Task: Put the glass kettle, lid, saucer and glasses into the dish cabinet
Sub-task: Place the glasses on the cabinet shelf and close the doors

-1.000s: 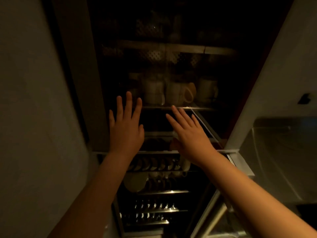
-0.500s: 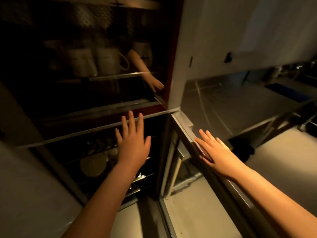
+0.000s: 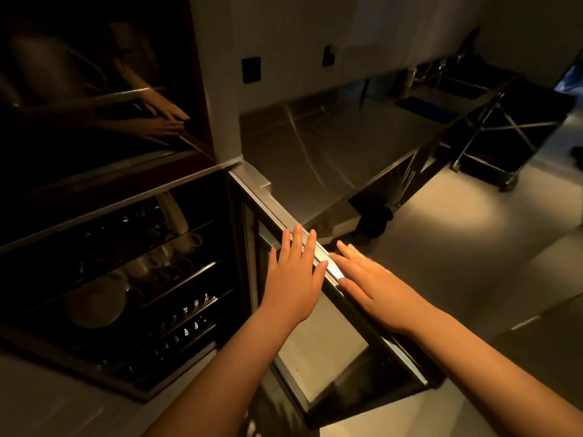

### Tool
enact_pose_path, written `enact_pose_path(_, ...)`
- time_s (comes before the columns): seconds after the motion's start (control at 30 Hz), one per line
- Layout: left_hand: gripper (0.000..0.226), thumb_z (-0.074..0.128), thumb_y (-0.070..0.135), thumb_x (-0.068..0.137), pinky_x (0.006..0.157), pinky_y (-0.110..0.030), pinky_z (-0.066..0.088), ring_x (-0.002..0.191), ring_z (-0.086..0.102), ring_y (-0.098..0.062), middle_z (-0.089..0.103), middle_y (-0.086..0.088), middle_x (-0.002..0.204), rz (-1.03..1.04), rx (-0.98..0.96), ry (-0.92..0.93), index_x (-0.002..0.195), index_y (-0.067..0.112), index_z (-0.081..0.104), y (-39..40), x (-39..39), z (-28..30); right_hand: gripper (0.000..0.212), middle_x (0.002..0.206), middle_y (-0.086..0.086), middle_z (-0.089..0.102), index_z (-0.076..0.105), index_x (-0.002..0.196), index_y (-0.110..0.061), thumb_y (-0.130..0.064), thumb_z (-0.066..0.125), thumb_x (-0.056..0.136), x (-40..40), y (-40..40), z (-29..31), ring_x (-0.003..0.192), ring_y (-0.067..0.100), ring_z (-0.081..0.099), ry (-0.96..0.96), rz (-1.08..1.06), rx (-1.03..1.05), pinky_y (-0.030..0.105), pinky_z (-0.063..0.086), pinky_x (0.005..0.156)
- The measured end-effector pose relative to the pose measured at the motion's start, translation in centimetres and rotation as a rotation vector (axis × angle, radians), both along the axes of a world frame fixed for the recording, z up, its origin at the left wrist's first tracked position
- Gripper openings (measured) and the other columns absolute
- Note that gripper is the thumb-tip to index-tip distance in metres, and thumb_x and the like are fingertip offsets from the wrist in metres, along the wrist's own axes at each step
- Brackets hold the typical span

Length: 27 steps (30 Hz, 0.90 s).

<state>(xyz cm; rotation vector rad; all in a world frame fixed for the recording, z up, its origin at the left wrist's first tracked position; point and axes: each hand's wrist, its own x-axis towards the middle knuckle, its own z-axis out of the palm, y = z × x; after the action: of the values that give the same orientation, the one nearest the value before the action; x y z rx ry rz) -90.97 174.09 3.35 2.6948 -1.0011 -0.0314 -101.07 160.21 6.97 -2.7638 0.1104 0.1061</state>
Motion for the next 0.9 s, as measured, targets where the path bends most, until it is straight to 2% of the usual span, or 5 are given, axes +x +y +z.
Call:
enact_pose_path(0.13,0.061,0.016,0.053,0.097,0.115,-0.044,0.005,0.146,-0.006,-0.024,-0.004,-0.003,0.159,0.004,-0.018,-0.005,0.150,0.028,0.001,0.4,0.2,-0.1,0.051,0.157,-0.014,0.007,0.014,0.148,-0.038,-0.047,0.023,0.099,-0.5,1.0,-0.1,0.142,0.004,0.005,0.002,-0.057,0.057,0.022,0.015,0.109)
enact_pose_path(0.37,0.063,0.016,0.057,0.095,0.115,-0.040,0.004,0.146,-0.006,-0.022,-0.004,0.000,0.159,0.028,-0.056,0.045,0.150,0.030,0.004,2.1,0.2,0.0,0.054,0.156,-0.016,0.008,0.009,0.149,-0.036,-0.048,0.020,0.097,-0.4,3.8,-0.6,0.138,-0.002,0.000,-0.012,-0.047,0.103,0.018,0.009,0.108)
enact_pose_path(0.57,0.054,0.017,0.044,0.100,0.111,-0.032,-0.001,0.145,-0.008,-0.016,-0.004,0.003,0.159,0.011,-0.092,0.042,0.150,0.029,0.003,5.6,0.2,0.2,0.057,0.149,-0.023,-0.011,-0.006,0.148,-0.037,-0.046,0.025,0.100,-0.2,7.5,-1.3,0.135,-0.005,-0.010,-0.049,0.052,0.113,0.019,0.001,0.109)
enact_pose_path(0.7,0.050,0.016,0.037,0.102,0.115,-0.034,-0.002,0.145,-0.008,-0.015,-0.004,0.006,0.159,0.045,-0.056,0.080,0.150,0.029,0.002,8.2,0.0,1.6,0.060,0.153,-0.021,-0.015,-0.013,0.147,-0.038,-0.048,0.022,0.100,0.2,9.4,-1.2,0.139,-0.003,-0.013,-0.046,0.175,0.161,0.023,-0.001,0.113)
enact_pose_path(0.9,0.051,0.021,0.026,0.103,0.117,-0.036,-0.001,0.145,-0.008,-0.014,-0.002,0.006,0.159,0.151,0.002,0.129,0.151,0.024,0.003,11.7,-0.5,3.7,0.059,0.153,-0.017,-0.020,-0.016,0.146,-0.036,-0.051,0.015,0.099,2.8,10.5,-1.7,0.134,-0.002,-0.028,-0.086,0.429,-0.084,0.023,-0.015,0.109)
